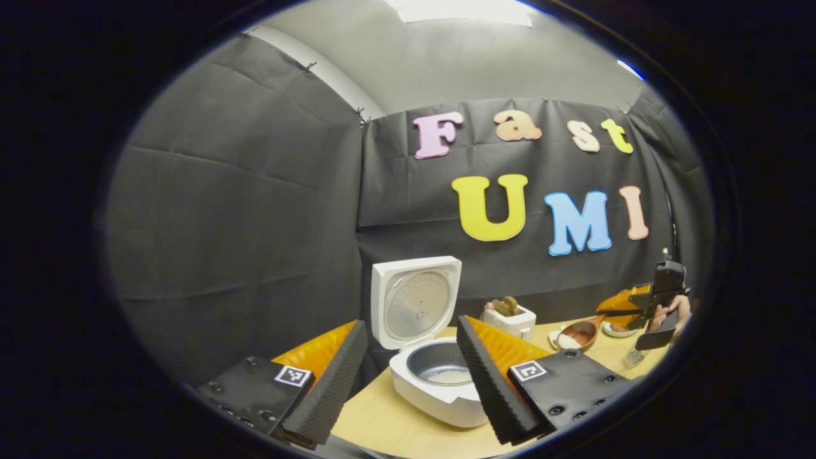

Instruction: Close the left gripper, press the button to open the rice cooker; take a wooden spoon from the chopstick holder with the right hand, scoop a spoonful of rice and pour it into the rice cooker, then put the wooden spoon back into the chopstick holder.

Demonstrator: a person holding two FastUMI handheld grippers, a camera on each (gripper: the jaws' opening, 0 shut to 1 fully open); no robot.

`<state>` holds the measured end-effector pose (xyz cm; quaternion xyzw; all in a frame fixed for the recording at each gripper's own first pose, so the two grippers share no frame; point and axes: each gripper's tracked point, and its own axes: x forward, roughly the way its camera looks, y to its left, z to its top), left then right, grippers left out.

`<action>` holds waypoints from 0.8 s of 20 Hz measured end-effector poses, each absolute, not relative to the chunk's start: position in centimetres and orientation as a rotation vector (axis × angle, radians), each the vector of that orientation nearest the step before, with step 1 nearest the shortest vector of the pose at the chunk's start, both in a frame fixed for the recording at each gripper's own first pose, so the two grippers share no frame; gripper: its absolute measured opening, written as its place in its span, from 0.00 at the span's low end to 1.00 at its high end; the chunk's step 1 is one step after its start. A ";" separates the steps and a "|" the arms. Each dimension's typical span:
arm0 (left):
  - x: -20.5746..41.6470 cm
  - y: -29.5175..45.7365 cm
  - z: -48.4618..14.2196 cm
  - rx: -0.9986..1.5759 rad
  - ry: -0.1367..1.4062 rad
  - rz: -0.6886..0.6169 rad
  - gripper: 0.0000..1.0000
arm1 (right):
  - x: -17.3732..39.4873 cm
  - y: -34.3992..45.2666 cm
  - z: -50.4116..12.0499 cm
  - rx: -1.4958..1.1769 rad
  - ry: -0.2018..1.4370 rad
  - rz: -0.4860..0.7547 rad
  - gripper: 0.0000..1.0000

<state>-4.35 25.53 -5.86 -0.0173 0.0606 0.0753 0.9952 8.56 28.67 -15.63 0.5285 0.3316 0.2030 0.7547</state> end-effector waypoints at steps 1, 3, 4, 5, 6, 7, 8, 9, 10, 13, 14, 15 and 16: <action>-4.5 25.7 -6.1 -0.039 0.125 0.155 0.95 | 8.7 29.5 -15.2 1.145 0.723 0.457 0.11; -5.0 26.2 -6.4 -0.045 0.130 0.165 0.95 | 8.8 31.2 -14.4 1.134 0.721 0.491 0.11; -5.4 26.6 -6.5 -0.043 0.131 0.172 0.95 | 8.7 32.2 -14.0 1.129 0.725 0.510 0.10; -5.8 27.0 -6.5 -0.042 0.131 0.181 0.95 | 8.7 33.1 -13.7 1.122 0.725 0.526 0.10; -6.1 27.4 -6.7 -0.041 0.133 0.191 0.95 | 8.8 34.2 -13.5 1.113 0.722 0.542 0.11; -6.4 27.7 -6.9 -0.042 0.136 0.200 0.98 | 8.9 35.3 -13.2 1.097 0.725 0.561 0.10; -6.8 28.1 -7.0 -0.044 0.139 0.212 0.95 | 8.9 36.5 -13.1 1.081 0.727 0.577 0.11; -7.2 28.6 -7.3 -0.045 0.143 0.224 0.95 | 9.0 37.7 -13.0 1.064 0.728 0.595 0.11; -7.7 29.2 -7.5 -0.047 0.148 0.239 0.95 | 8.7 38.8 -12.9 1.047 0.730 0.614 0.11; -8.9 30.8 -8.2 -0.051 0.162 0.283 0.98 | 8.4 42.4 -12.9 1.010 0.741 0.668 0.10; -9.2 31.2 -8.2 -0.055 0.162 0.296 0.95 | 8.0 43.5 -12.9 1.002 0.748 0.684 0.11; -9.6 31.5 -8.3 -0.060 0.163 0.308 0.95 | 7.8 44.6 -13.0 0.993 0.754 0.695 0.10; -10.1 32.0 -8.2 -0.063 0.165 0.321 0.95 | 7.8 45.9 -13.2 0.982 0.761 0.707 0.10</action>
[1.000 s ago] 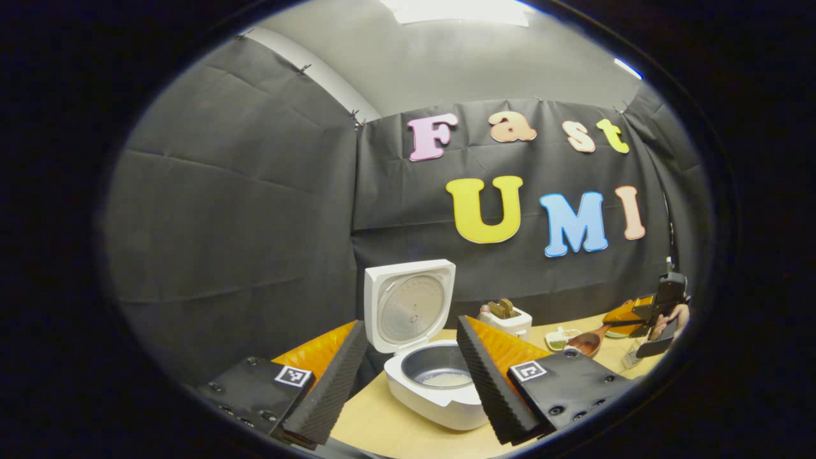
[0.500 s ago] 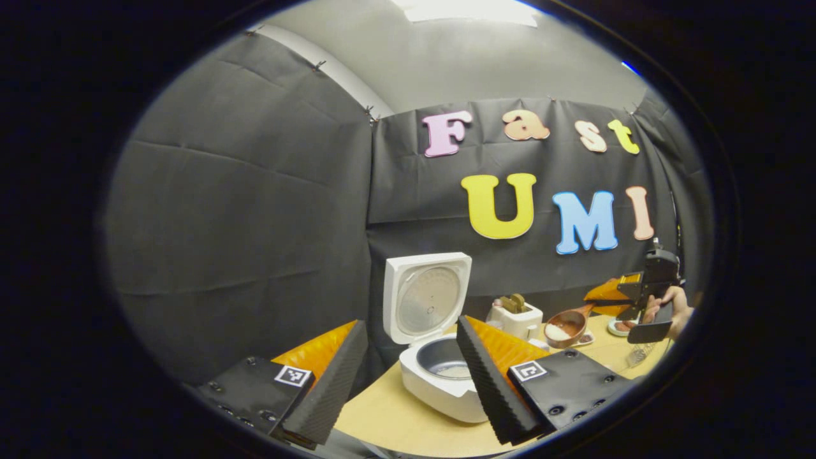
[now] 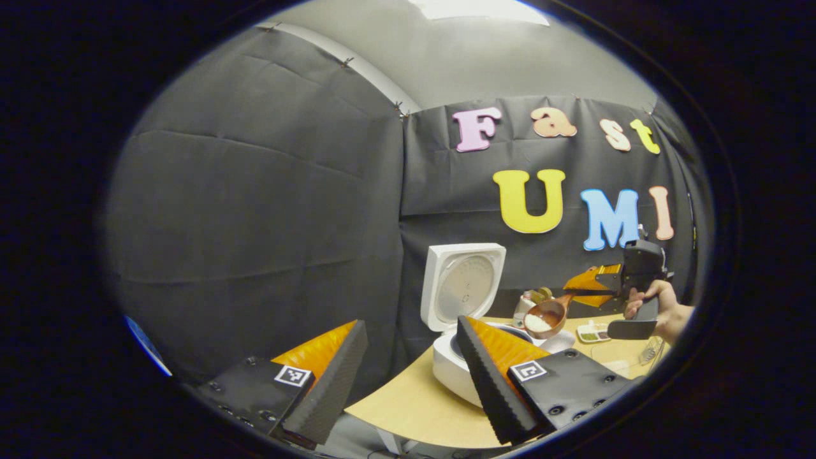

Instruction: Close the left gripper, press the button to open the rice cooker; take a wooden spoon from the chopstick holder with the right hand, scoop a spoonful of rice and pour it into the rice cooker, then put the wooden spoon back into the chopstick holder.

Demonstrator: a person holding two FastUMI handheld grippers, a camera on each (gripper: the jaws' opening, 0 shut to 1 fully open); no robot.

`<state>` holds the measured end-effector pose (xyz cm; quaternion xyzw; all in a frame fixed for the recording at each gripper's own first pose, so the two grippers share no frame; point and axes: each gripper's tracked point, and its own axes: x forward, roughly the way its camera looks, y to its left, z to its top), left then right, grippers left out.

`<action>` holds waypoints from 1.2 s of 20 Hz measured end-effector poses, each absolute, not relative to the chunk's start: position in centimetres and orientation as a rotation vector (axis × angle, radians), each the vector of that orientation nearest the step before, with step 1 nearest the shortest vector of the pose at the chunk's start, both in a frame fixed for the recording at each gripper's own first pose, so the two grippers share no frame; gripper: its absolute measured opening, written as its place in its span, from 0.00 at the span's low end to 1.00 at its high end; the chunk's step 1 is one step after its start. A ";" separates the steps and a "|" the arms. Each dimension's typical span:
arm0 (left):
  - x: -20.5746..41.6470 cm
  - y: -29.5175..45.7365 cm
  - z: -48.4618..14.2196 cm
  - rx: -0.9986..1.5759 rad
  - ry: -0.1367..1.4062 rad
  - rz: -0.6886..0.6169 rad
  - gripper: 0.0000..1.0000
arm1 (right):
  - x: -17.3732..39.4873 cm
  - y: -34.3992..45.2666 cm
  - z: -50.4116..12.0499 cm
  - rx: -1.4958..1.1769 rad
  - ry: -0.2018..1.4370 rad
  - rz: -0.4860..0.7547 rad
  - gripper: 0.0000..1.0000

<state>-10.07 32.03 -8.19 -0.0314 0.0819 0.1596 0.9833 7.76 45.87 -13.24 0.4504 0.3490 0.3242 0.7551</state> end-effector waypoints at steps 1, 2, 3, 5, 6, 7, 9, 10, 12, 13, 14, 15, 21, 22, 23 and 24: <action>-10.4 32.4 -8.3 -0.064 0.166 0.334 0.98 | 7.7 47.0 -13.5 0.969 0.766 0.716 0.11; -10.9 32.9 -8.5 -0.064 0.169 0.346 0.98 | 7.6 47.7 -13.7 0.951 0.770 0.725 0.10; -11.2 33.3 -8.7 -0.065 0.172 0.357 0.98 | 7.5 48.7 -13.9 0.932 0.772 0.736 0.11; -11.8 33.9 -9.2 -0.068 0.185 0.374 0.98 | 7.3 50.7 -14.6 0.888 0.777 0.758 0.11; -12.1 34.2 -9.5 -0.070 0.192 0.381 0.98 | 7.2 51.5 -15.1 0.867 0.785 0.764 0.11; -12.3 34.4 -9.7 -0.071 0.195 0.390 0.95 | 7.1 52.2 -15.6 0.841 0.788 0.769 0.11; -12.6 34.8 -10.1 -0.081 0.202 0.407 0.98 | 7.0 53.3 -16.8 0.773 0.790 0.780 0.11; -12.7 35.0 -10.2 -0.089 0.205 0.413 0.95 | 7.0 53.9 -17.2 0.737 0.789 0.782 0.11; -12.8 35.1 -10.6 -0.100 0.207 0.420 0.95 | 7.2 54.6 -18.0 0.652 0.771 0.793 0.11; -12.7 35.2 -10.8 -0.101 0.209 0.423 0.95 | 7.4 54.9 -18.4 0.597 0.757 0.800 0.11; -12.8 35.2 -11.1 -0.102 0.215 0.427 0.95 | 7.5 55.2 -18.7 0.535 0.739 0.807 0.11; -12.8 35.2 -11.3 -0.104 0.218 0.429 0.95 | 7.7 55.3 -18.9 0.470 0.718 0.815 0.10; -12.7 34.8 -11.4 -0.106 0.216 0.431 0.98 | 8.1 55.5 -18.8 0.162 0.584 0.858 0.11; -12.7 34.8 -11.3 -0.106 0.217 0.430 0.98 | 8.2 55.5 -18.8 0.117 0.562 0.861 0.11; -12.6 34.9 -11.3 -0.104 0.218 0.432 0.98 | 8.2 55.5 -18.7 0.074 0.539 0.862 0.10; -12.6 34.9 -11.2 -0.102 0.216 0.433 0.98 | 8.4 55.5 -18.6 0.030 0.514 0.858 0.11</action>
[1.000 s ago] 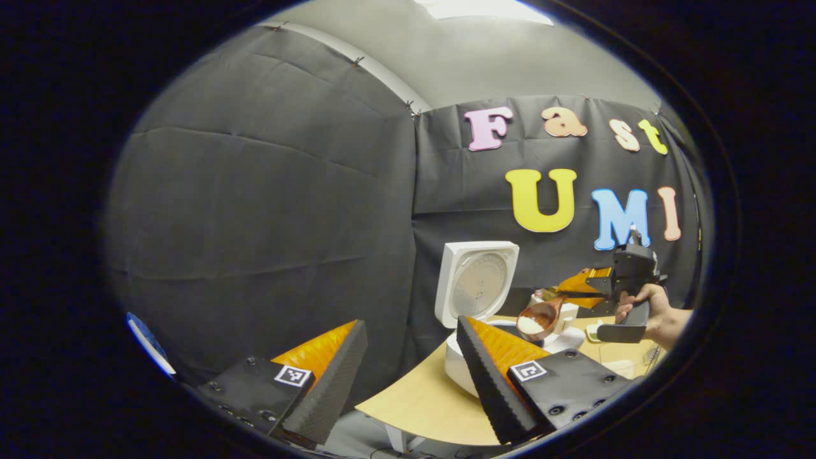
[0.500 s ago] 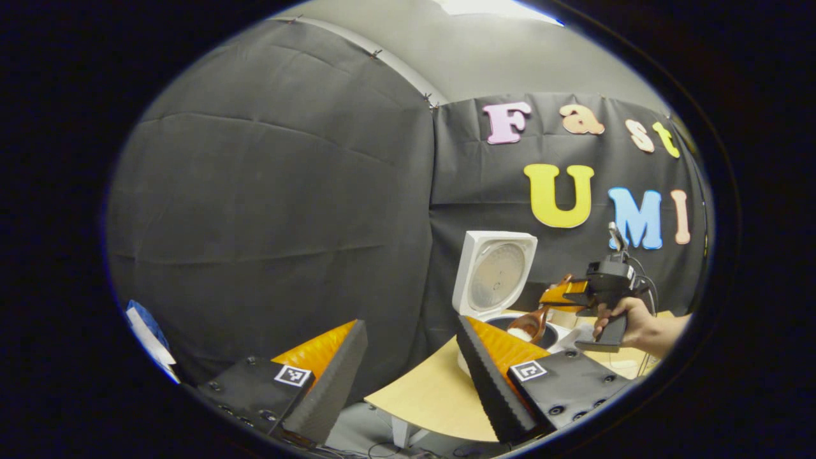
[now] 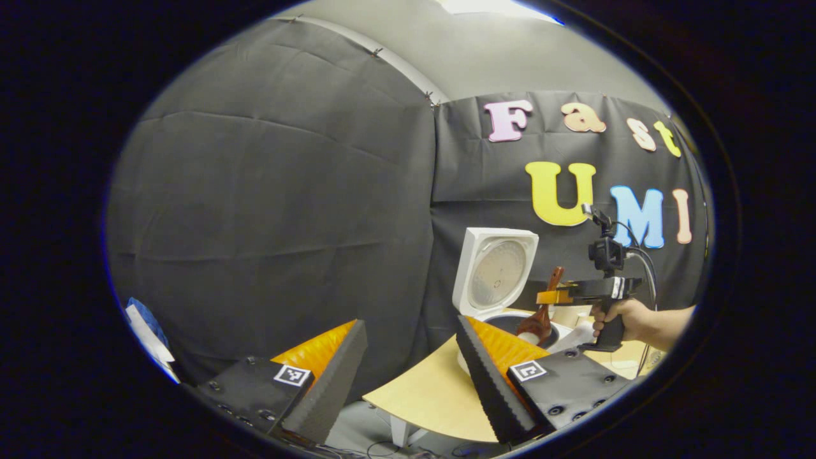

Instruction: Close the left gripper, press the button to open the rice cooker; take a wooden spoon from the chopstick holder with the right hand, scoop a spoonful of rice and pour it into the rice cooker, then put the wooden spoon back into the chopstick holder.

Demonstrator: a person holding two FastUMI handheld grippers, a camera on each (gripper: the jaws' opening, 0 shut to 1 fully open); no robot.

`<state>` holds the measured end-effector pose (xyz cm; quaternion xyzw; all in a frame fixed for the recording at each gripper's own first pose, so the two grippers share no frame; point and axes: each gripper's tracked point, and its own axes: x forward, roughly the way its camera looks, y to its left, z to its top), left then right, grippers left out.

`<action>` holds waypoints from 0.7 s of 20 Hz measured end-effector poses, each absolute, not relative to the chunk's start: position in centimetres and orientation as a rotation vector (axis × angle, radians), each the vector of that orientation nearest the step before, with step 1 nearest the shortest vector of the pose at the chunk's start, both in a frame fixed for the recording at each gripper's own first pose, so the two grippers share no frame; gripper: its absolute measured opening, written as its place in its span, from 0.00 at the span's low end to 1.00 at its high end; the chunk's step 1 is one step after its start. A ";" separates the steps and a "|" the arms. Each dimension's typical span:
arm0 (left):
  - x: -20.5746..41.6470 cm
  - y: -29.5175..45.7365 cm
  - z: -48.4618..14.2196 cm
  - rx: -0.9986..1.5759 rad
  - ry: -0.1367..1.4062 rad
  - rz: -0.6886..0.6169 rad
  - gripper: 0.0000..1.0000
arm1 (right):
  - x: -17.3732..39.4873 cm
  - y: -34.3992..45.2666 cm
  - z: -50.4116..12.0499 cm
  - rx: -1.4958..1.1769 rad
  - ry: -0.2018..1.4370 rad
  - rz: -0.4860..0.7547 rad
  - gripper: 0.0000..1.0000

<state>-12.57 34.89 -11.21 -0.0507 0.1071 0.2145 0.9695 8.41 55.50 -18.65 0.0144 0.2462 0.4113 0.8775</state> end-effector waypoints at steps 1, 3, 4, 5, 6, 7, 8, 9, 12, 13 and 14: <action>-12.5 34.8 -11.2 -0.103 0.215 0.434 0.98 | 8.6 55.4 -18.5 -0.017 0.486 0.853 0.11; -12.6 34.9 -11.2 -0.104 0.208 0.437 0.98 | 8.8 55.3 -18.5 -0.124 0.428 0.850 0.11; -12.5 35.0 -11.2 -0.104 0.205 0.440 0.98 | 8.8 55.5 -18.2 -0.180 0.396 0.854 0.11; -12.5 35.0 -11.2 -0.105 0.204 0.443 0.98 | 8.9 55.6 -18.2 -0.241 0.362 0.853 0.10; -12.5 35.1 -11.4 -0.106 0.205 0.446 0.98 | 8.9 55.4 -18.2 -0.304 0.329 0.851 0.11; -12.5 35.1 -11.4 -0.106 0.205 0.447 0.98 | 8.8 55.5 -17.8 -0.353 0.298 0.853 0.11; -12.4 35.1 -11.2 -0.105 0.203 0.448 0.98 | 8.8 55.7 -17.6 -0.394 0.266 0.855 0.11; -12.5 35.1 -11.2 -0.103 0.202 0.447 0.98 | 8.9 55.8 -17.4 -0.428 0.242 0.854 0.11; -12.6 35.1 -11.0 -0.100 0.196 0.447 0.98 | 8.8 56.0 -16.8 -0.470 0.196 0.850 0.11; -12.6 35.1 -10.9 -0.099 0.193 0.446 0.98 | 8.8 55.9 -16.6 -0.468 0.191 0.848 0.11; -12.7 35.1 -10.8 -0.097 0.191 0.446 0.98 | 8.8 55.9 -16.6 -0.454 0.199 0.851 0.11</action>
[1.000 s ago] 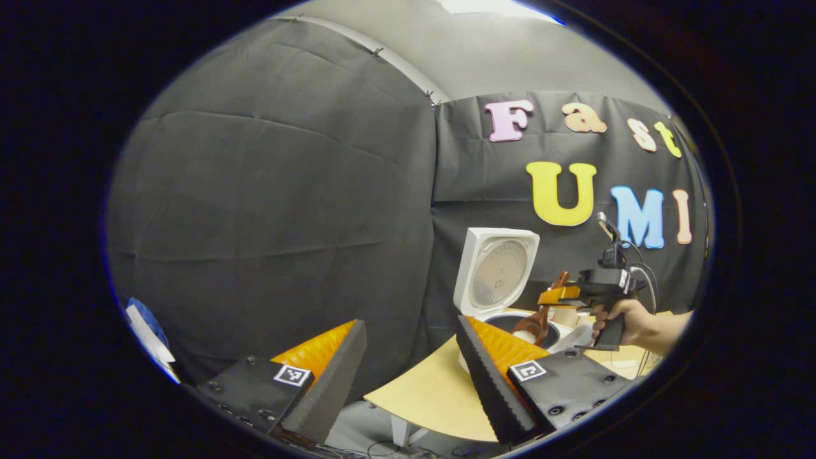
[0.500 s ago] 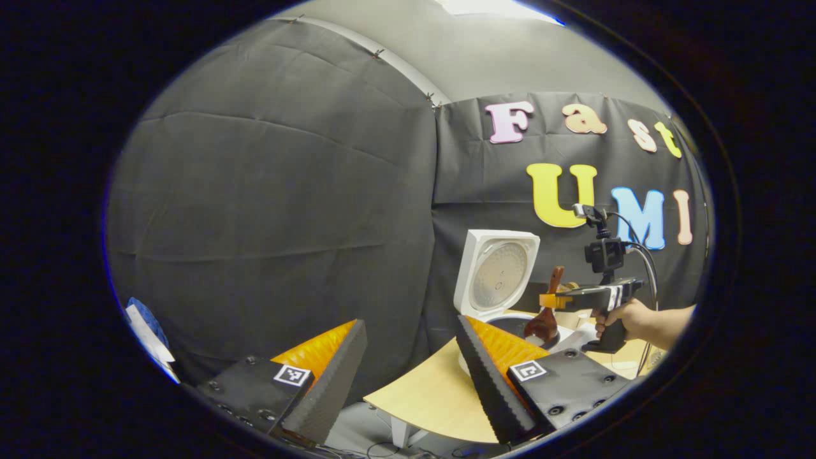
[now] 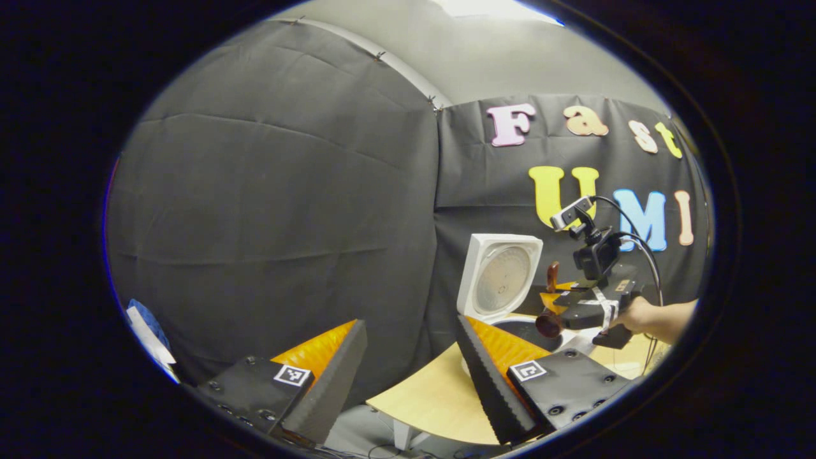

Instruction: Close the left gripper, press the button to open the rice cooker; take a wooden spoon from the chopstick holder with the right hand, scoop a spoonful of rice and pour it into the rice cooker, then put the wooden spoon back into the chopstick holder.

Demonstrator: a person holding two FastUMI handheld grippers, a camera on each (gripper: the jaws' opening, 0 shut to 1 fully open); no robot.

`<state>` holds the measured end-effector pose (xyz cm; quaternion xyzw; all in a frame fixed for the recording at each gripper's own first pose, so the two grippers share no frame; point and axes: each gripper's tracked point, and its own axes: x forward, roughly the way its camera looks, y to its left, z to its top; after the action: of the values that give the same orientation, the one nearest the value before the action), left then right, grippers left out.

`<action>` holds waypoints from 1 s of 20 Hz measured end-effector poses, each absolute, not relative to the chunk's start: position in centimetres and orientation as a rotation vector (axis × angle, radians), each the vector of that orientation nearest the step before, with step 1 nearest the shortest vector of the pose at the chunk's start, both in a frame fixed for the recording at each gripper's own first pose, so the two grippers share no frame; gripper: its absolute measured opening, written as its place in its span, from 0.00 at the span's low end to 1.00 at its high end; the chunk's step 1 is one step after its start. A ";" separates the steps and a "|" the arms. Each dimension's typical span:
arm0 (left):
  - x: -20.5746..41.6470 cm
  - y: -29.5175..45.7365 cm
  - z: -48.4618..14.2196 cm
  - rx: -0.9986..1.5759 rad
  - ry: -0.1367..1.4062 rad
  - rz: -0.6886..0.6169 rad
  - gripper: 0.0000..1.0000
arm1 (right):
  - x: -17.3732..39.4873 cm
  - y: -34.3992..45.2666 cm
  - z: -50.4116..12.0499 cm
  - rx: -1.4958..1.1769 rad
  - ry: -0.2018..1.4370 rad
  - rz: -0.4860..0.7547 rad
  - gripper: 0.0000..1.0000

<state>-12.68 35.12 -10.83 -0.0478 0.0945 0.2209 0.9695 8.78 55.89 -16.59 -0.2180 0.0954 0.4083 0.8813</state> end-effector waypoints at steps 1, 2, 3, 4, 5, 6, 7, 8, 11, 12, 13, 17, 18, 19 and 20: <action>-12.6 35.1 -11.0 -0.096 0.190 0.444 0.98 | 8.6 55.9 -16.6 -0.418 0.222 0.856 0.11; -12.7 35.1 -11.0 -0.098 0.192 0.444 0.98 | 8.5 56.0 -16.6 -0.362 0.259 0.863 0.11; -12.6 35.1 -10.9 -0.099 0.193 0.441 0.99 | 8.4 56.1 -16.6 -0.299 0.301 0.866 0.10; -12.7 35.0 -10.7 -0.099 0.194 0.440 0.99 | 8.4 56.1 -16.7 -0.236 0.341 0.866 0.11; -12.7 35.0 -10.6 -0.099 0.193 0.438 0.99 | 8.4 56.1 -16.7 -0.176 0.373 0.864 0.10; -12.6 35.0 -10.6 -0.099 0.193 0.436 0.99 | 8.6 56.0 -16.7 -0.119 0.401 0.858 0.11; -12.7 34.9 -10.5 -0.097 0.193 0.432 0.98 | 8.6 55.9 -16.6 -0.058 0.432 0.854 0.11; -12.7 34.9 -10.4 -0.093 0.195 0.430 0.98 | 8.6 55.8 -16.5 0.018 0.469 0.849 0.11; -12.7 34.7 -9.8 -0.090 0.188 0.417 0.98 | 9.0 54.9 -15.3 0.285 0.559 0.826 0.11; -12.7 34.6 -9.5 -0.089 0.186 0.412 0.96 | 9.2 54.1 -14.8 0.354 0.576 0.810 0.11; -12.6 34.5 -9.4 -0.087 0.185 0.404 0.96 | 9.6 53.2 -14.1 0.403 0.574 0.790 0.11; -11.1 32.6 -8.4 -0.072 0.168 0.370 0.96 | 10.7 48.6 -11.2 0.478 0.537 0.733 0.11; -10.5 32.0 -8.2 -0.073 0.161 0.360 0.96 | 10.9 47.4 -10.8 0.480 0.530 0.725 0.10; -10.1 31.5 -7.9 -0.076 0.153 0.349 0.98 | 11.4 45.9 -10.2 0.480 0.516 0.708 0.10; -9.7 30.9 -7.6 -0.078 0.148 0.337 0.96 | 11.9 44.5 -9.7 0.481 0.503 0.689 0.11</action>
<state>-9.75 30.93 -7.58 -0.0390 0.0735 0.1674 0.9824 11.85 44.45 -9.74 0.2308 0.2416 0.3307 0.8826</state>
